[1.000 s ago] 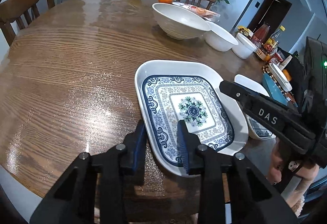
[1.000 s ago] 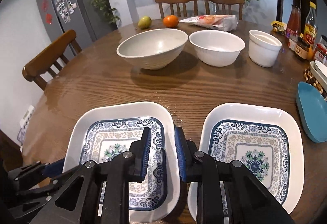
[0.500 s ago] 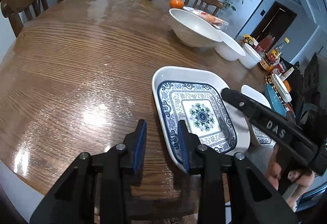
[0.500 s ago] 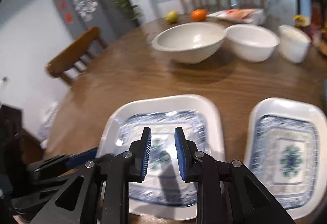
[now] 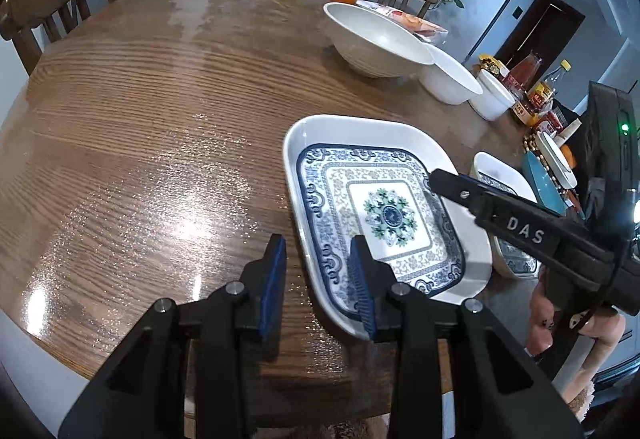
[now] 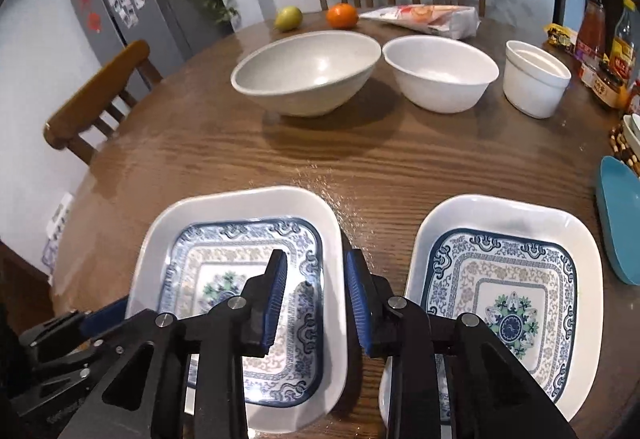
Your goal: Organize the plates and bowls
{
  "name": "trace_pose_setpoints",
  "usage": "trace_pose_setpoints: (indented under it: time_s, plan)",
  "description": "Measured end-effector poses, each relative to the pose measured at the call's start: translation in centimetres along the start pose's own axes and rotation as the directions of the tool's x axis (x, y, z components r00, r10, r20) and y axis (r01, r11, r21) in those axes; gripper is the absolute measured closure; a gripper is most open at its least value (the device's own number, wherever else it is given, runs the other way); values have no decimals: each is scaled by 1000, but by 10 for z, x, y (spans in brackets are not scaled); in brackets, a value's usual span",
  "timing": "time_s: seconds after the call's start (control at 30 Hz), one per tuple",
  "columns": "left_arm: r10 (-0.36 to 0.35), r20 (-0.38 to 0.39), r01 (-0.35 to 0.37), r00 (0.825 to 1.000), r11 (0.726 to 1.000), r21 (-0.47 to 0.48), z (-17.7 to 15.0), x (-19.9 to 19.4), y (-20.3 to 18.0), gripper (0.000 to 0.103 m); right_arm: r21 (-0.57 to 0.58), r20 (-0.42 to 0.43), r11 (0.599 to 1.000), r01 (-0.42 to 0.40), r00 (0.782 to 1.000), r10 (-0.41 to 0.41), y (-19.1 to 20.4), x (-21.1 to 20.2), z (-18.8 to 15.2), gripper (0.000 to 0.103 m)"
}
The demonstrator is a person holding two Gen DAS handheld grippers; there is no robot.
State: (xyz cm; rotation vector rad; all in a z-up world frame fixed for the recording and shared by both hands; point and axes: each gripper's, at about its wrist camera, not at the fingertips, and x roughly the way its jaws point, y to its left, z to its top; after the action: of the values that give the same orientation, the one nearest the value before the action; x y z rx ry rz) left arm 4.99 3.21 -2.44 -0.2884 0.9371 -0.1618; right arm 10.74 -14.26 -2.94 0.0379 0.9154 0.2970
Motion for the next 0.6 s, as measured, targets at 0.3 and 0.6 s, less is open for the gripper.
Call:
trace_pose_setpoints:
  time_s: [0.3, 0.6]
  plan:
    - [78, 23, -76, 997, 996, -52, 10, -4, 13, 65, -2, 10, 996, -85, 996, 85, 17, 2, -5, 71]
    - [129, 47, -125, 991, 990, -72, 20, -5, 25, 63, -15, 2, 992, -123, 992, 123, 39, 10, -2, 71]
